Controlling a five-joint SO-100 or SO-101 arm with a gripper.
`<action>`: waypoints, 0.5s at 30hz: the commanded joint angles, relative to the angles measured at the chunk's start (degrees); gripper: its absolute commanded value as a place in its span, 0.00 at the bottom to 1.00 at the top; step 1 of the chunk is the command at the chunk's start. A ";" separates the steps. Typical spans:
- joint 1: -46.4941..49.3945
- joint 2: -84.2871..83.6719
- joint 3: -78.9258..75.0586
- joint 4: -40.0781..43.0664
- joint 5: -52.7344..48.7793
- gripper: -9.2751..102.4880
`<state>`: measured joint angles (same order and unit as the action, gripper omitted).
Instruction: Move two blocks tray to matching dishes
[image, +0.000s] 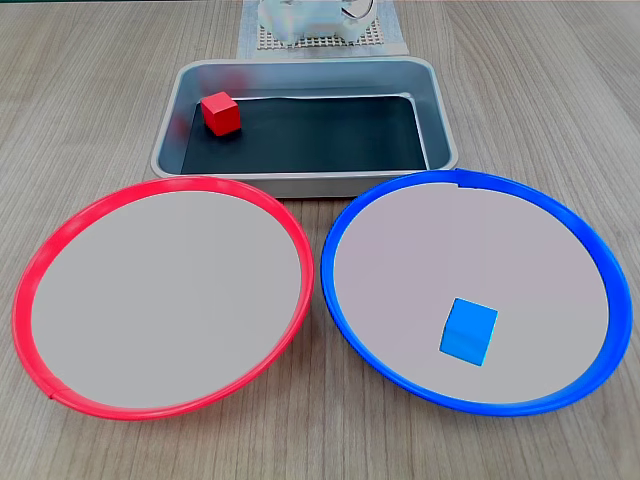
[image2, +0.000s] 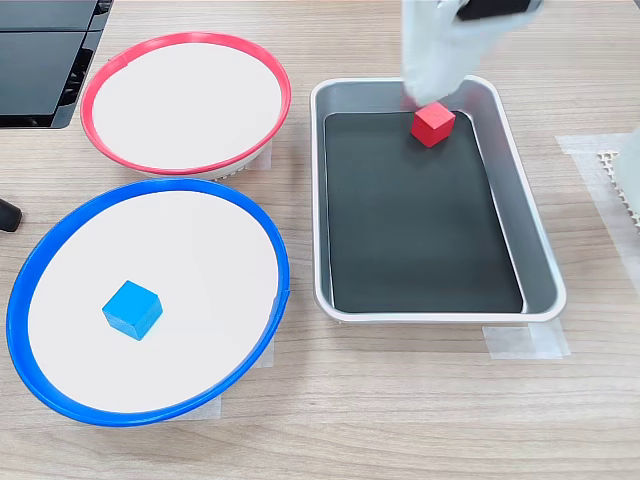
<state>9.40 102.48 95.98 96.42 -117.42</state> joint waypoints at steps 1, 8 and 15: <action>9.58 2.99 3.25 -1.32 -18.19 0.08; 21.36 0.18 12.04 -15.21 -34.45 0.10; 21.62 -0.97 15.47 -19.86 -37.44 0.24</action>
<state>30.41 101.25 110.92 79.19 -153.54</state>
